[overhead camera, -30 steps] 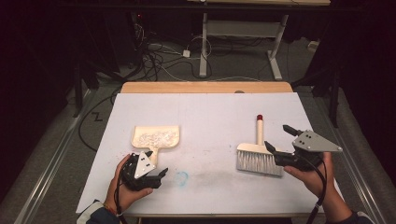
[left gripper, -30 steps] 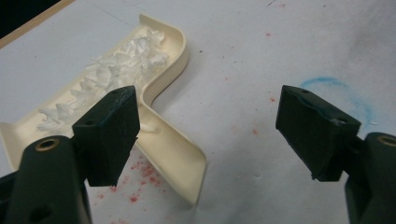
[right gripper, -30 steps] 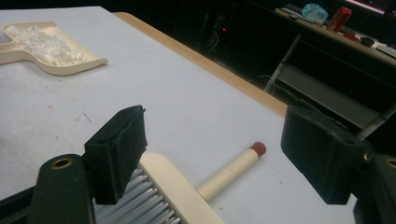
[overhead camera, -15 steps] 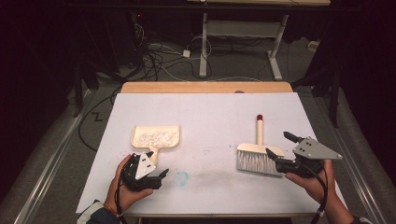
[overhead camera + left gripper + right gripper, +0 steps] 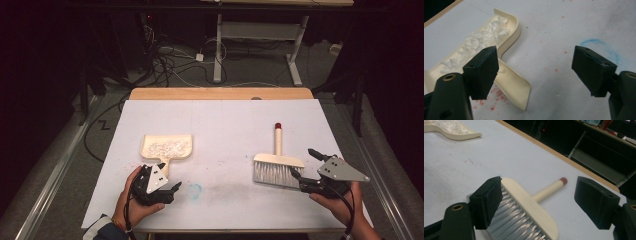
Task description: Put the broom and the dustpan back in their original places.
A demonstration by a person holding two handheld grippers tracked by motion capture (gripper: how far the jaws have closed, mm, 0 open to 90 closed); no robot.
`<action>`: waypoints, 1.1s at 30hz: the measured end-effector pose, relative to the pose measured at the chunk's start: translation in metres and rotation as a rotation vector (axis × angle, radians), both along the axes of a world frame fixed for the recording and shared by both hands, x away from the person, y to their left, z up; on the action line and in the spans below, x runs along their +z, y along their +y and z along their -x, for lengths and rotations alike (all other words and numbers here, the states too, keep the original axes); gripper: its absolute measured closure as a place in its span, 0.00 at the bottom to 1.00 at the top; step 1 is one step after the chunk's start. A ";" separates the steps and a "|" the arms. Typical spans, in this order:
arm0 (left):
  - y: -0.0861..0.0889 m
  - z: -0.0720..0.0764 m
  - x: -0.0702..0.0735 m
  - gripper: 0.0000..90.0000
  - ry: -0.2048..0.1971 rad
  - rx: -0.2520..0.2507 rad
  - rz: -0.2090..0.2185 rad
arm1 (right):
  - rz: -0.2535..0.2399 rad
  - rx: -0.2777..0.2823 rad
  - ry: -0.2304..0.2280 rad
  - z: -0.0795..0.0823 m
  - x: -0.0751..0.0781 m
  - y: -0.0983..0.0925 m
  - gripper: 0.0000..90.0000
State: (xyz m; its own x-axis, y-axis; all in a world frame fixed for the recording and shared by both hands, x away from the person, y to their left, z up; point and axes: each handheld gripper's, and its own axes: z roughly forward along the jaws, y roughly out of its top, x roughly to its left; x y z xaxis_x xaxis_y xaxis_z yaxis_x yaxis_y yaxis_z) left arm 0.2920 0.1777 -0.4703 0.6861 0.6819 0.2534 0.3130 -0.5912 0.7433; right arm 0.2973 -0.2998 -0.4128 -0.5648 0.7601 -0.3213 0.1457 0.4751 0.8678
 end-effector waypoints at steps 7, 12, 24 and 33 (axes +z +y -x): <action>-0.003 0.001 -0.001 0.23 -0.004 -0.012 -0.017 | 0.018 -0.008 0.017 0.005 -0.011 -0.011 0.25; -0.004 0.002 -0.001 0.23 -0.006 -0.016 -0.017 | 0.007 -0.015 0.035 0.009 -0.024 -0.021 0.25; -0.005 0.003 0.000 0.23 -0.005 -0.019 -0.018 | 0.008 -0.033 0.064 0.015 -0.040 -0.030 0.25; -0.007 0.002 -0.001 0.23 -0.002 -0.030 -0.028 | 0.008 -0.028 0.053 0.017 -0.038 -0.028 0.25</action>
